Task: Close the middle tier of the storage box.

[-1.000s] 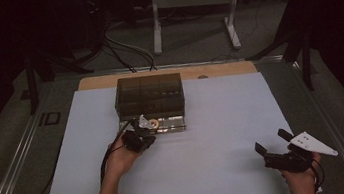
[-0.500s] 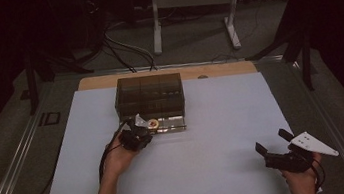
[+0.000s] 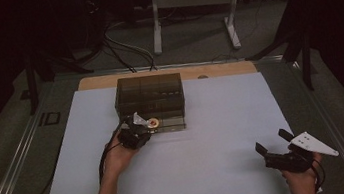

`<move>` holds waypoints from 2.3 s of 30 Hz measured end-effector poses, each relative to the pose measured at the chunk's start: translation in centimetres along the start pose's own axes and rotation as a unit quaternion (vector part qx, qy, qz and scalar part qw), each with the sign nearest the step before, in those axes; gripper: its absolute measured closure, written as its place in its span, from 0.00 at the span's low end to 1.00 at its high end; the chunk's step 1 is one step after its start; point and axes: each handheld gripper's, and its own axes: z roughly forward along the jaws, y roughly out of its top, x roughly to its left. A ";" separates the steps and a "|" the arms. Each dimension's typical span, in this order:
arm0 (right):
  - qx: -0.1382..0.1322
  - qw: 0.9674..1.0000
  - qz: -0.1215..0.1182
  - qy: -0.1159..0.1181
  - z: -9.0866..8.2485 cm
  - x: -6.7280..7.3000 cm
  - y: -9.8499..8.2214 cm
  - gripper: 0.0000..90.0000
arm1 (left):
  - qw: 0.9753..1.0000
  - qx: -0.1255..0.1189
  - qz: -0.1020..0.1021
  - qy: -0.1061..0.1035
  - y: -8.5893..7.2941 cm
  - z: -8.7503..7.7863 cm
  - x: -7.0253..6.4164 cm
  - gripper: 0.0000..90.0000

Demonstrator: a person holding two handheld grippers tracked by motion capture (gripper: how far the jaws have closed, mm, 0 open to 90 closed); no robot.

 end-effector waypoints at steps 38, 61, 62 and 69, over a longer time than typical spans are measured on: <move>0.001 1.000 -0.001 0.000 0.0 0.0 0.0 0.00 | 1.000 -0.012 -0.021 0.015 1.2 0.7 0.5 1.00; 0.000 1.000 0.000 -0.004 -0.3 -0.1 -0.1 0.00 | 0.999 -0.019 -0.038 0.028 1.8 1.2 1.0 1.00; 0.000 1.000 0.001 -0.004 -0.3 -0.1 -0.1 0.00 | 0.999 -0.020 -0.038 0.028 1.8 1.2 1.0 1.00; 0.000 1.000 0.000 -0.004 -0.3 -0.1 -0.1 0.00 | 0.998 -0.020 -0.041 0.032 1.9 1.2 1.1 1.00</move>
